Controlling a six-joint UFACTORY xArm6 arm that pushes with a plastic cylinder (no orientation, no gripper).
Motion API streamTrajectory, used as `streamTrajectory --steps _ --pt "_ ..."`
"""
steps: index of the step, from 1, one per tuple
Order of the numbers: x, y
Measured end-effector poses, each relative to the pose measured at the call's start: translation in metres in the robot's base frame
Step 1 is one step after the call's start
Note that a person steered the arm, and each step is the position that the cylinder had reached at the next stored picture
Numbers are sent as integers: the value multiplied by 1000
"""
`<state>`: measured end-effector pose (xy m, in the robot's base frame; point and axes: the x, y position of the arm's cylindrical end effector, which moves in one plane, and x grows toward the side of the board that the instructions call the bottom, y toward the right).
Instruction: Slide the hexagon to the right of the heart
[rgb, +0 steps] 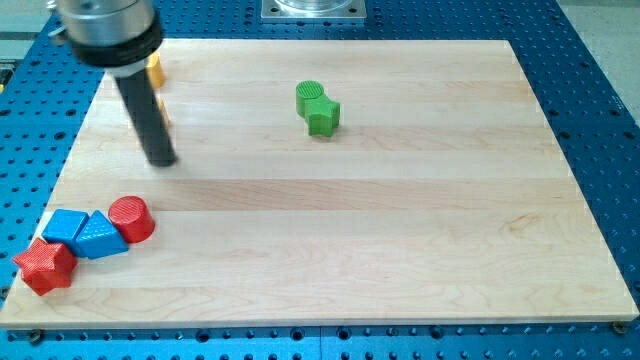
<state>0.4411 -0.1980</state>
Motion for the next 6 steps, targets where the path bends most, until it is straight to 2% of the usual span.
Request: streamTrajectory --steps 1,2,3,4,6 --pt "-22 -28" --pt "-88 -7" --pt "-109 -5" --pt "-100 -1" --pt "-144 3"
